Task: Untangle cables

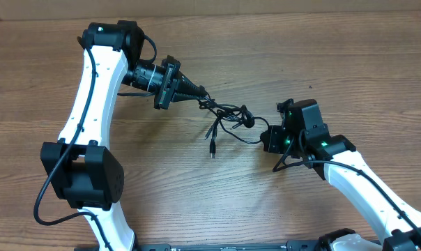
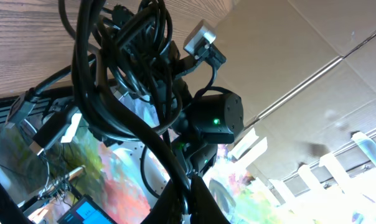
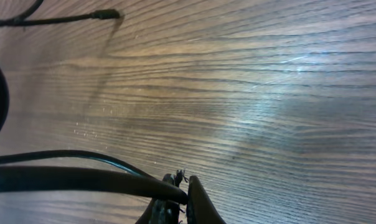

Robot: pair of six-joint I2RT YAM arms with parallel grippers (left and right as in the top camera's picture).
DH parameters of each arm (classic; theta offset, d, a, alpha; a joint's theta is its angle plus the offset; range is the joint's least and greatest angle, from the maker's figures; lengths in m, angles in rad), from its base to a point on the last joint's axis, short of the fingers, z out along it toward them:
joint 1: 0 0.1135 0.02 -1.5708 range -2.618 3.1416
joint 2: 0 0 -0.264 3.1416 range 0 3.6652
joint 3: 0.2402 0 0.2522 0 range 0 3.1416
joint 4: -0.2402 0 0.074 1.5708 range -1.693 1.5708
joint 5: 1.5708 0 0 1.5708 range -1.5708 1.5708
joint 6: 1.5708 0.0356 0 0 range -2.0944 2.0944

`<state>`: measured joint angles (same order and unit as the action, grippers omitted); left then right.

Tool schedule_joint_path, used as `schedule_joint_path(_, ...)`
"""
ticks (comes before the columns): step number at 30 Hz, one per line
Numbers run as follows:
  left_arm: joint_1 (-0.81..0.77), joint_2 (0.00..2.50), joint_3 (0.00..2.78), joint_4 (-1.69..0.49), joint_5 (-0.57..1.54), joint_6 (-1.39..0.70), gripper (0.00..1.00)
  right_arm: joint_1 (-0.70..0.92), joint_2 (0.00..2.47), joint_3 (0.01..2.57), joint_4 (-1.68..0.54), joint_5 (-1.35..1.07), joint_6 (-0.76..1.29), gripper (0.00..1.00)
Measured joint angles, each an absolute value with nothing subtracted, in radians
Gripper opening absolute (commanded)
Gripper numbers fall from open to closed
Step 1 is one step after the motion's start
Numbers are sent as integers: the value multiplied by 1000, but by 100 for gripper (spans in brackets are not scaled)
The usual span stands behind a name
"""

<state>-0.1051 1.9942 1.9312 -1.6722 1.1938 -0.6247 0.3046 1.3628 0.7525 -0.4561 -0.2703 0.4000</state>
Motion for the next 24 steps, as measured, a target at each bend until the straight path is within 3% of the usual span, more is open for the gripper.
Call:
schedule_joint_path(13, -105, 1994, 1931, -1672, 1116, -624, 4, 262, 1363, 752, -243, -318, 517, 4)
schedule_joint_path(24, -178, 1994, 1931, -1652, 946, -620, 4, 262, 1363, 752, -224, -336, 527, 4)
